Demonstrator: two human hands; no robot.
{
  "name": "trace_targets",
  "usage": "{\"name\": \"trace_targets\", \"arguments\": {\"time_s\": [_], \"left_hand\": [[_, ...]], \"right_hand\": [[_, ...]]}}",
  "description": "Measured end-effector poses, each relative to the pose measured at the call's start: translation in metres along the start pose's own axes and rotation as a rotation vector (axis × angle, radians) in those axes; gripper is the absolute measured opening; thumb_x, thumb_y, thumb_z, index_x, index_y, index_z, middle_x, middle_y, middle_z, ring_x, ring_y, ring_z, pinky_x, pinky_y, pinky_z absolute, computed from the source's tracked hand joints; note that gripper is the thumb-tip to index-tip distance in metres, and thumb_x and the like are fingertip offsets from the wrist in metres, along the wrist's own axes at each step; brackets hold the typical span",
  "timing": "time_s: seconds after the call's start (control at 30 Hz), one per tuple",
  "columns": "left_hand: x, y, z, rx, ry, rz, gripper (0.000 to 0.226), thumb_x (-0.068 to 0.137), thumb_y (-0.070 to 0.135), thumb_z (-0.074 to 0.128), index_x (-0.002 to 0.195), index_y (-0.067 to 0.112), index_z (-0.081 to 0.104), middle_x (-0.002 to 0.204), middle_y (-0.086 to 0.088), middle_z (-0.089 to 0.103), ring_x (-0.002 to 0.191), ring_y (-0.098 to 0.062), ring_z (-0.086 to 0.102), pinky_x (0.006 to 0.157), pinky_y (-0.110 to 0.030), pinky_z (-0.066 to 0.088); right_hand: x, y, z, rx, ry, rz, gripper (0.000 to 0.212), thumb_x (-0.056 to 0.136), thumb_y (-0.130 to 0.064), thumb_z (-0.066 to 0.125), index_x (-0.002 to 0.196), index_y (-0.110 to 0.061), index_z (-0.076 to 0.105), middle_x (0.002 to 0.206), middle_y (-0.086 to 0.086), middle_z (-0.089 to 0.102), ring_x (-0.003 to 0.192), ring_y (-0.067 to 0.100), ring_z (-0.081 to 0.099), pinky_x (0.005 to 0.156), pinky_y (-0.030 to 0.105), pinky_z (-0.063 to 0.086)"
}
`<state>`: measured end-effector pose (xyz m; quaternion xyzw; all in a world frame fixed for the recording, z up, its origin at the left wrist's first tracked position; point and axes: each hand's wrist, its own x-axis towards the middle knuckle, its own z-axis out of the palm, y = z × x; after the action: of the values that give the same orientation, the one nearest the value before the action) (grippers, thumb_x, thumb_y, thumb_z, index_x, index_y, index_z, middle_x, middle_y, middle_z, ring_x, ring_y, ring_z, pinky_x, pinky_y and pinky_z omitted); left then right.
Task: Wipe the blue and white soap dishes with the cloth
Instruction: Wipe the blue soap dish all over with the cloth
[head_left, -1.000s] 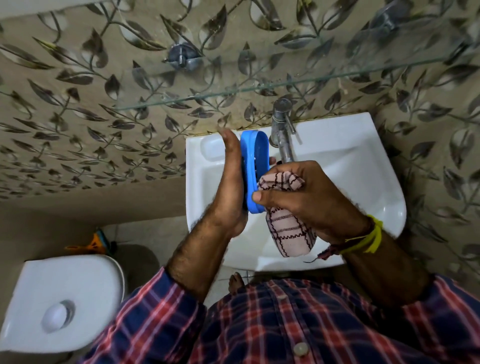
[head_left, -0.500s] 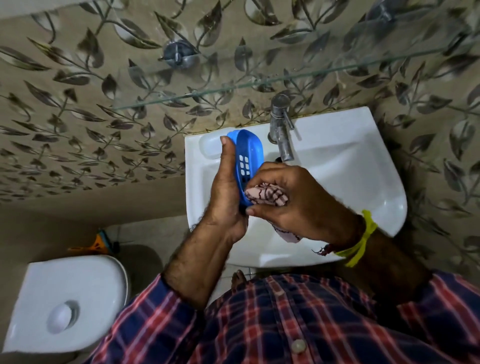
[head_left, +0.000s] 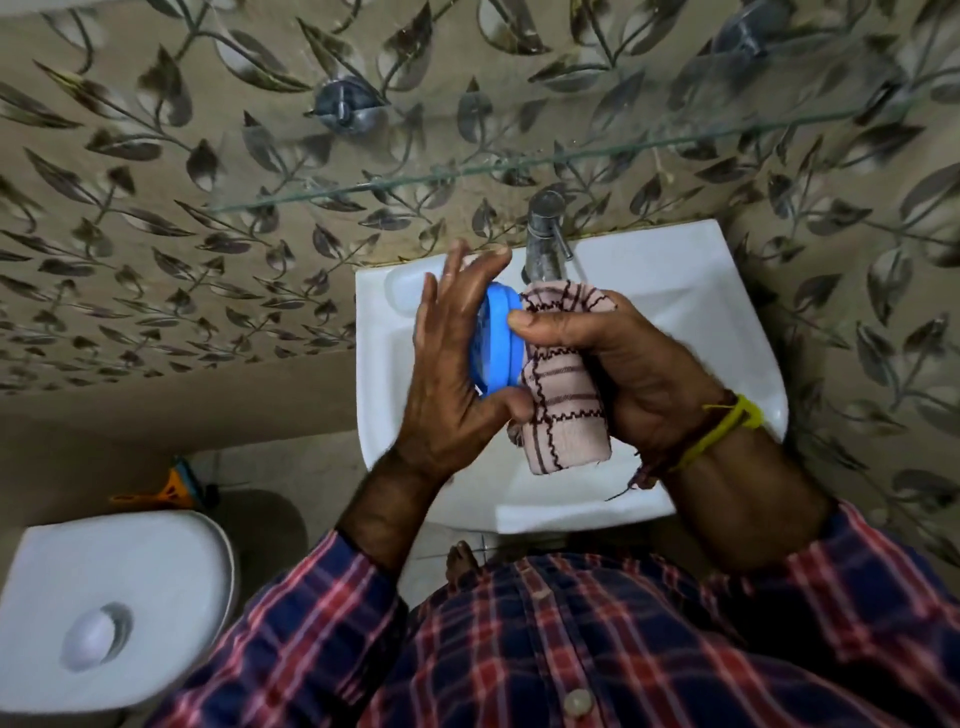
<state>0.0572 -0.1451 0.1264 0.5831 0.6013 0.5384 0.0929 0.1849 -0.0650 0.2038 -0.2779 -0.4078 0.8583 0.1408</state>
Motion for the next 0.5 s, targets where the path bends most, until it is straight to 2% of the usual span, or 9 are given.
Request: {"name": "trace_targets", "arguments": {"time_s": [0.07,0.13,0.2,0.27,0.33,0.43,0.47,0.5], "left_hand": [[0.004,0.003,0.003,-0.070,0.071,0.058,0.085,0.096,0.074,0.034,0.149,0.008,0.034,0.151,-0.005,0.044,0.142,-0.036,0.042,0.111,-0.072,0.030],[0.001,0.005,0.007,-0.109,0.121,0.055,0.075,0.099,0.071,0.031,0.148,0.014,0.039,0.147,0.009,0.047,0.130,-0.032,0.049,0.104,-0.067,0.038],[0.001,0.008,0.005,-0.158,0.127,0.031,0.070,0.098,0.073,0.029,0.145,0.023,0.042,0.143,0.015,0.047,0.121,-0.033,0.052,0.099,-0.065,0.041],[0.000,0.006,0.004,-0.180,0.117,-0.005,0.073,0.097,0.075,0.026,0.145,0.024,0.044,0.136,0.012,0.051,0.113,-0.034,0.054,0.095,-0.065,0.042],[-0.001,0.007,0.004,-0.235,0.096,-0.097,0.084,0.093,0.080,0.028,0.148,0.018,0.044,0.121,0.001,0.056,0.100,-0.032,0.055,0.086,-0.064,0.045],[0.001,0.014,0.008,-0.465,0.094,-0.269,0.099,0.084,0.087,0.036,0.145,0.010,0.046,0.090,-0.001,0.056,0.078,-0.023,0.054,0.068,-0.049,0.046],[0.003,0.015,0.008,-0.541,0.098,-0.314,0.102,0.080,0.089,0.038,0.142,0.009,0.049,0.083,-0.002,0.053,0.074,-0.023,0.051,0.065,-0.047,0.044],[0.004,0.016,0.007,-0.622,0.091,-0.355,0.103,0.077,0.091,0.040,0.140,0.011,0.052,0.079,-0.009,0.050,0.074,-0.026,0.049,0.065,-0.051,0.043]], "right_hand": [[0.001,-0.004,0.003,0.001,-0.005,-0.020,0.033,0.087,-0.001,0.062,0.116,0.013,0.058,0.100,0.024,0.060,0.074,0.028,0.067,0.065,0.039,0.061],[-0.001,-0.002,0.001,-0.011,0.018,-0.064,0.044,0.083,-0.004,0.067,0.121,0.016,0.055,0.101,0.023,0.063,0.080,0.028,0.068,0.068,0.038,0.062],[-0.004,0.005,-0.001,-0.056,-0.001,-0.122,0.045,0.080,-0.009,0.069,0.116,0.015,0.059,0.099,0.022,0.066,0.081,0.027,0.068,0.072,0.035,0.061],[-0.006,0.013,-0.002,-0.137,-0.029,-0.182,0.035,0.079,-0.011,0.070,0.105,0.012,0.066,0.091,0.017,0.069,0.079,0.024,0.067,0.072,0.032,0.059],[-0.005,0.016,-0.004,-0.140,-0.025,-0.205,0.027,0.078,-0.012,0.071,0.098,0.006,0.070,0.084,0.012,0.071,0.075,0.020,0.068,0.069,0.029,0.059],[-0.002,0.019,0.000,-0.165,-0.027,-0.248,0.017,0.082,-0.008,0.072,0.096,0.002,0.071,0.084,0.009,0.073,0.078,0.019,0.069,0.070,0.030,0.059],[-0.002,0.020,0.002,-0.217,-0.036,-0.290,0.009,0.084,-0.004,0.072,0.093,-0.002,0.071,0.081,0.004,0.073,0.076,0.016,0.070,0.068,0.029,0.058],[-0.002,0.021,0.005,-0.282,-0.032,-0.334,0.006,0.085,0.000,0.072,0.089,-0.005,0.071,0.078,0.001,0.073,0.073,0.013,0.070,0.067,0.026,0.057]]}}
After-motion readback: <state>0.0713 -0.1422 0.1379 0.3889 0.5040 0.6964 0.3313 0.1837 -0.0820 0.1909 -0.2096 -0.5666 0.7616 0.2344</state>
